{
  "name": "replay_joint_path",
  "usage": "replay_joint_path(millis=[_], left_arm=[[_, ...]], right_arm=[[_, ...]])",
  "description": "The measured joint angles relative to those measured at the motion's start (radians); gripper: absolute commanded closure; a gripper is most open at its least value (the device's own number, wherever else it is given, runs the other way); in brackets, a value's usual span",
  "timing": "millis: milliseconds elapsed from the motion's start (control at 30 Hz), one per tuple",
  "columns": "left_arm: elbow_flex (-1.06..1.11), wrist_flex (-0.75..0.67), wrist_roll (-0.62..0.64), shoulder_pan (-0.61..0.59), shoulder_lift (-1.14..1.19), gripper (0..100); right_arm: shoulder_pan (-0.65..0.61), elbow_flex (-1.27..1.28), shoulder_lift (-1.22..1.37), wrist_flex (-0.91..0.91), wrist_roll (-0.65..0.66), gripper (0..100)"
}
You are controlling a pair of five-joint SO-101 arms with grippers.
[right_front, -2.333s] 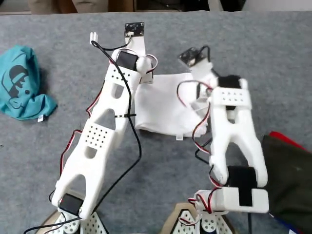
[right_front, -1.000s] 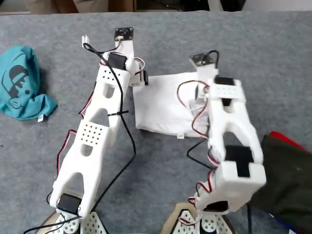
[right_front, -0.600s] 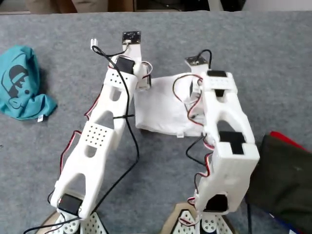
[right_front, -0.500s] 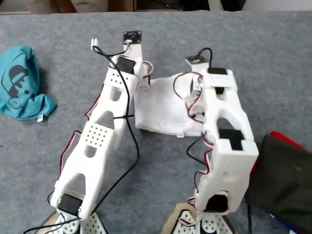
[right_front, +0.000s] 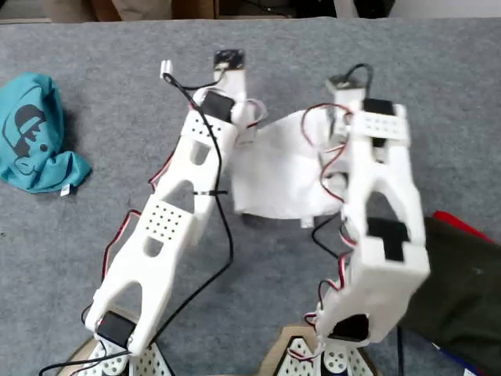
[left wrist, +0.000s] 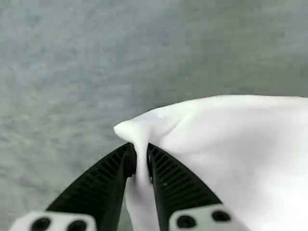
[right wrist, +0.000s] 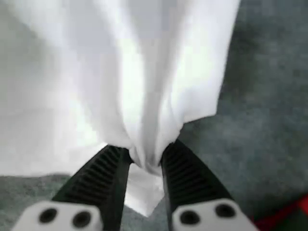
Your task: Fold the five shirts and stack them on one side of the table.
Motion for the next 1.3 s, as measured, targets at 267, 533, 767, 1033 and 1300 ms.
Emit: replay_joint_path(millis=[267,533,767,1033,1300], left_arm=[[0.000,-0.023,0.169,0.152,-0.184,98],[0.000,-0.091,0.201,0.377,-0.215,98],[0.000,-0.167,0.201,0.568,-0.256,98],[0.023,-0.250,0.203,0.692,-0.262,98],[0.245,-0.427,0.230,0.743,-0.261,97]], right_arm=[[0.213,0.069,-0.311,0.120,0.051,99.5],[0.568,0.204,-0.603,0.201,0.198,99.5],[0.913,0.206,-0.744,0.272,0.373,99.5],[1.255,0.212,-0.761,0.221,0.542,99.5],[1.387,0.216,-0.704,0.083,0.551,99.4]])
